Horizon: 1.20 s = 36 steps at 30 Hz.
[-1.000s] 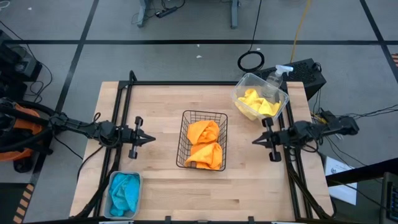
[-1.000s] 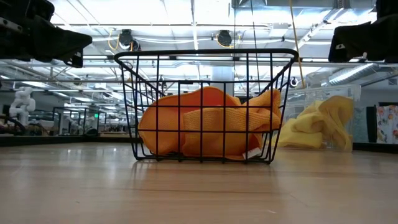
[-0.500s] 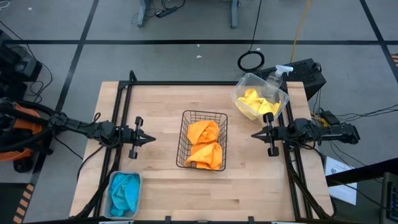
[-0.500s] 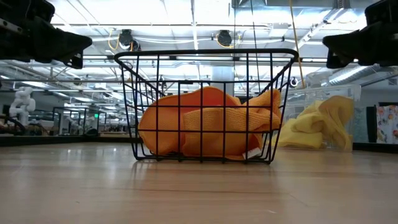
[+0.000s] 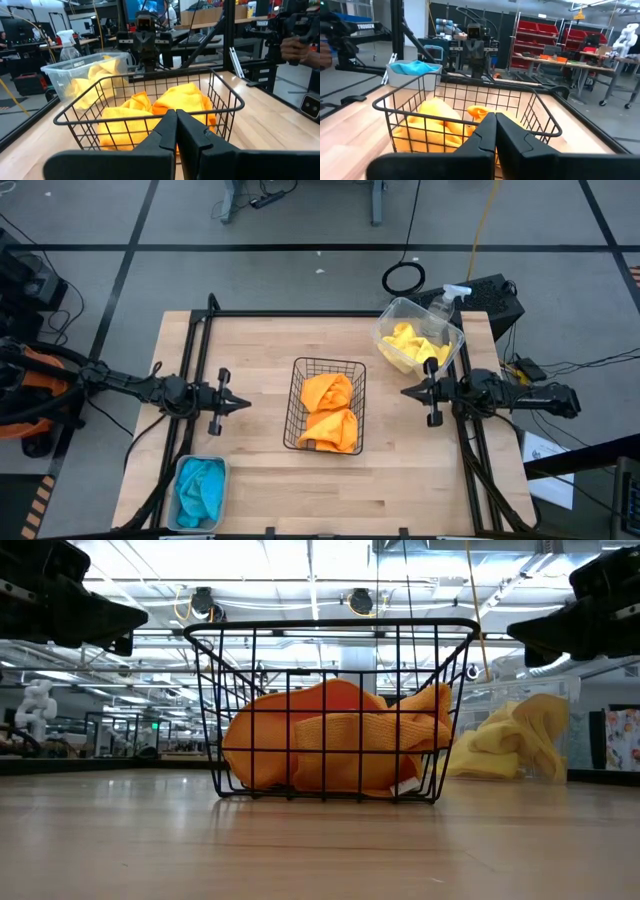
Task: Sort microfiber towel by color & place in baskets
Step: Return to Home Position
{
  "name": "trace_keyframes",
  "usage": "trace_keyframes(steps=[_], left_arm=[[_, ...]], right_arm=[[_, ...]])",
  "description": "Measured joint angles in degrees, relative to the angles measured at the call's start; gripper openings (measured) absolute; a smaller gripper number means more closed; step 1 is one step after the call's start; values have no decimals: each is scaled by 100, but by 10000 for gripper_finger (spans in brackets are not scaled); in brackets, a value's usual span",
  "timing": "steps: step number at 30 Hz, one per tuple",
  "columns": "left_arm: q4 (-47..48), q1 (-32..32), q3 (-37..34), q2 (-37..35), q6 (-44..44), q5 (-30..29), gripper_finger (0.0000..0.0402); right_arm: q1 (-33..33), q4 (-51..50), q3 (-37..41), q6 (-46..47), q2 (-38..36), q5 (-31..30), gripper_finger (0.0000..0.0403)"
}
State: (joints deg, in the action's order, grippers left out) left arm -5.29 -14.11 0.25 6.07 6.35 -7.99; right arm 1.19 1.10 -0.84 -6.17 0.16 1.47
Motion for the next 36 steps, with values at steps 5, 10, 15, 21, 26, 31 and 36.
trace_keyframes(steps=[5, 10, 15, 21, 26, 31, 36], left_arm=[[28, 0, 0, 1, -4, 0, 8], [4, 0, 0, 2, 37, -38, 8], [-139, 84, 0, 0, 130, -146, 8], [-138, 435, 0, 0, 167, 6, 8], [-119, 867, 0, 0, 57, 475, 8], [-119, 1182, 0, 0, -5, 785, 8], [-35, 1397, 0, 0, -43, 920, 8]], right_arm=[[-2, 0, 0, -49, 7, 4, 0], [-2, 0, 0, -31, 7, 5, 0], [-2, -2, 0, -31, 8, 5, 0], [-2, -2, 0, -31, 8, 5, 0], [-2, -2, 0, -31, 7, 5, 0], [-2, -4, 0, -31, 7, 5, 0], [-2, -4, 0, -31, 7, 7, 0]])
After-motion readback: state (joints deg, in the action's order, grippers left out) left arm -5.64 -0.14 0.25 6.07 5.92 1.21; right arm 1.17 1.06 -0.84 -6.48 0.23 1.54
